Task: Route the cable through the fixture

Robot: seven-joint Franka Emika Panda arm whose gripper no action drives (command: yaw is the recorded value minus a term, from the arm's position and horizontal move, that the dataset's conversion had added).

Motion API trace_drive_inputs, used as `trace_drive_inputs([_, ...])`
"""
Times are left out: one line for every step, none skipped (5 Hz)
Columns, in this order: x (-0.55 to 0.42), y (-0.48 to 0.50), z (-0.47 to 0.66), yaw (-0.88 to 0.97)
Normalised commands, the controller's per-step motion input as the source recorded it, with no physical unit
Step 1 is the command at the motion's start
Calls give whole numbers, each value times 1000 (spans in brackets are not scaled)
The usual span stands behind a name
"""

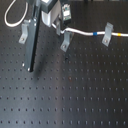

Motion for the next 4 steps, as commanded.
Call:
trace_drive_inputs([42,77,0,9])
trace_drive_inputs([45,-6,211,43])
trace_drive_inputs([-131,-234,120,46])
trace_drive_inputs([-193,-238,-166,123])
